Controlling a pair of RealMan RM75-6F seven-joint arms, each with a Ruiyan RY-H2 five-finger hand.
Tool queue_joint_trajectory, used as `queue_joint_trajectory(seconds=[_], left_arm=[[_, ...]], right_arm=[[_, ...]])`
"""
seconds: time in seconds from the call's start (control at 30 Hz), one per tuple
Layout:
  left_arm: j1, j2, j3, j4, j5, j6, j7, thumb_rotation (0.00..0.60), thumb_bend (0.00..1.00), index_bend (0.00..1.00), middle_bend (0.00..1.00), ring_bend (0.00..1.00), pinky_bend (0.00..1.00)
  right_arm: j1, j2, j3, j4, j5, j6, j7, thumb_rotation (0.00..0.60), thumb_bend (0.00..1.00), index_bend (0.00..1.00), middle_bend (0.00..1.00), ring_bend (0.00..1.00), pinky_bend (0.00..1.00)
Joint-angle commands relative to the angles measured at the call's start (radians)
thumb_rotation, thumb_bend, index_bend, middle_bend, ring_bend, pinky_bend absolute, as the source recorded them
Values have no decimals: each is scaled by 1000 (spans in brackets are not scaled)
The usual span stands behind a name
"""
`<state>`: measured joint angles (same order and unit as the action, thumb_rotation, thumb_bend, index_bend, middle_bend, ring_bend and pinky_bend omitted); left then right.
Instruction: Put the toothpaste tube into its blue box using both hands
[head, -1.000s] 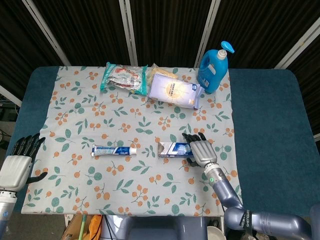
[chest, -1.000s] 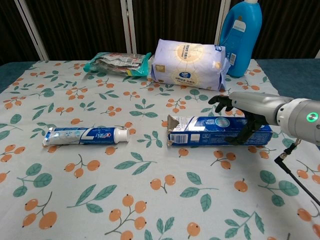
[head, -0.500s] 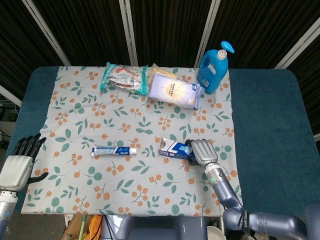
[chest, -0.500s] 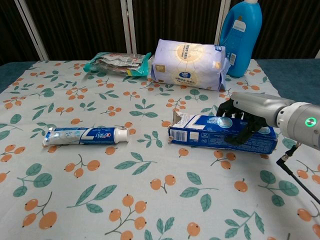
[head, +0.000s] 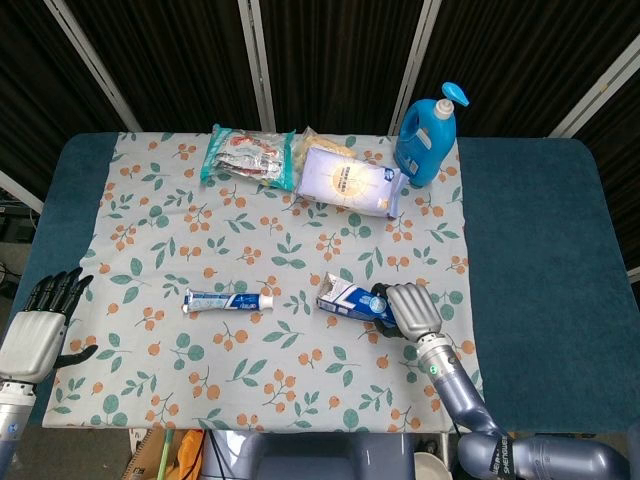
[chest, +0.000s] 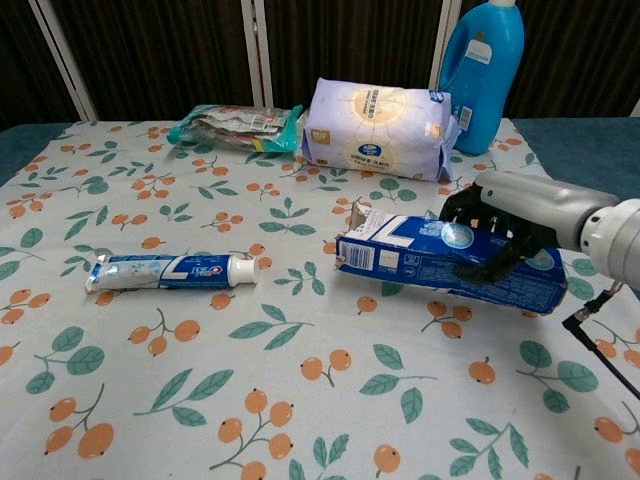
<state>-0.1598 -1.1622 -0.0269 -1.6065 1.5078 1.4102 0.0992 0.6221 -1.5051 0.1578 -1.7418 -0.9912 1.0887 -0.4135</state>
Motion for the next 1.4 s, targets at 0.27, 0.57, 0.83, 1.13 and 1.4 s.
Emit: queue_joint_trajectory(seconds=[0.27,0.57,0.83,1.13,1.4], left_arm=[[-37,-1,-26,-54,-62,-69,43,600,86,40,10,27,64],[-225,-87,-139,-108,-240,-271,301,600,87,177,159,199,288],[-387,-213,-192,-84,-437,-394,524,600,103,287,313,338,409],[-498,-335,-174,-16,-556,-414,680,600,105,320,362,379,436],[-534,-386,-139,36,-603,-426,694,600,123,366,412,419,446]], right_arm=[[-152,170,-32,-89,-298,172,316,600,365,498,527,507,444],[-186,232,-10,-110,-372,221,418,600,364,498,527,508,445],[-194,240,-4,-116,-382,222,433,600,364,498,527,507,444],[-203,240,-2,-106,-391,218,447,600,365,498,527,508,444],[-209,242,6,-102,-391,219,453,600,364,498,527,508,445]])
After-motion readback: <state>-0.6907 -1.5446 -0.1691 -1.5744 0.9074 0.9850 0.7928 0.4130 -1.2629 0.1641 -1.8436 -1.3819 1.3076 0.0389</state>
